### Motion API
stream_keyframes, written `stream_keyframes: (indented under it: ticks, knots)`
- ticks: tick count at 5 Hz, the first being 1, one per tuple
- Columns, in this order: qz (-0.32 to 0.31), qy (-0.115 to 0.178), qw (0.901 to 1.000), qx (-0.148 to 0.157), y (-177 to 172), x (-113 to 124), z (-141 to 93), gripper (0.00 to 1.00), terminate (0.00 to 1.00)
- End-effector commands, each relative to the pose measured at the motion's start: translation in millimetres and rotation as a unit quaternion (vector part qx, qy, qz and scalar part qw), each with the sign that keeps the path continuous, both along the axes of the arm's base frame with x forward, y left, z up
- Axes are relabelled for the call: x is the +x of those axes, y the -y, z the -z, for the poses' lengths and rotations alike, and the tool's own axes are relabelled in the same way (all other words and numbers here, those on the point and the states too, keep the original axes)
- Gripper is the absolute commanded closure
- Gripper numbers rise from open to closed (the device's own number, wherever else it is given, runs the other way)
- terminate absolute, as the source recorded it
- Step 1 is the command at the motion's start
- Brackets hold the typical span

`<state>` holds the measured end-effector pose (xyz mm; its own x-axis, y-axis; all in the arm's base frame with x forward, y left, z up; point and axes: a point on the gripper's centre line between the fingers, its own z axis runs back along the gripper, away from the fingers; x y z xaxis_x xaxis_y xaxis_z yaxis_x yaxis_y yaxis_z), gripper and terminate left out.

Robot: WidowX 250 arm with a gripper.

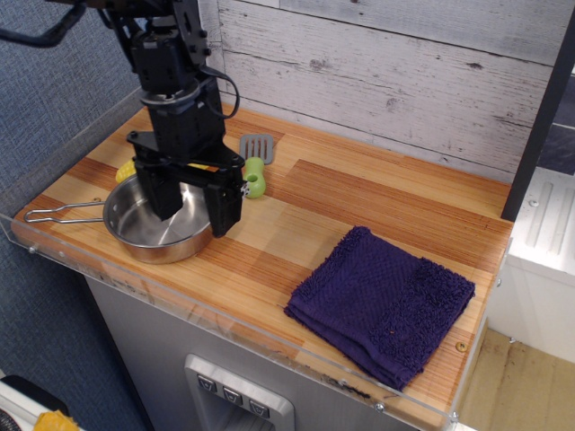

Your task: Put the pan onto the purple cloth

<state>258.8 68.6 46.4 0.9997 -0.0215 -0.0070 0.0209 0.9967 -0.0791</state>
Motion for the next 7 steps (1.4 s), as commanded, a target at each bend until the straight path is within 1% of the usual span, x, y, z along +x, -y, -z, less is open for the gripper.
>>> stream_keyframes:
  ticks: [1,2,3,4,5,6,7]
  knots:
    - [0.014,-0.012,0.9998,0.0,9.6,5.5,21.2,0.0,0.0]
    - [0.02,-0.025,0.9995,0.001,17.6,0.7,36.4,0.0,0.0]
    - [0.018,-0.016,0.9997,-0.004,20.7,-2.7,40.1,1.0,0.0]
    - [0.018,-0.01,0.9998,-0.002,24.6,-6.4,31.8,1.0,0.0]
    - [0.012,-0.006,0.9999,-0.009,24.1,-9.5,23.3,1.0,0.0]
    - [0.0,-0.009,0.9999,-0.005,18.1,-13.7,7.9,1.0,0.0]
    - [-0.035,0.017,0.9989,-0.025,7.4,-17.9,-40.3,1.0,0.0]
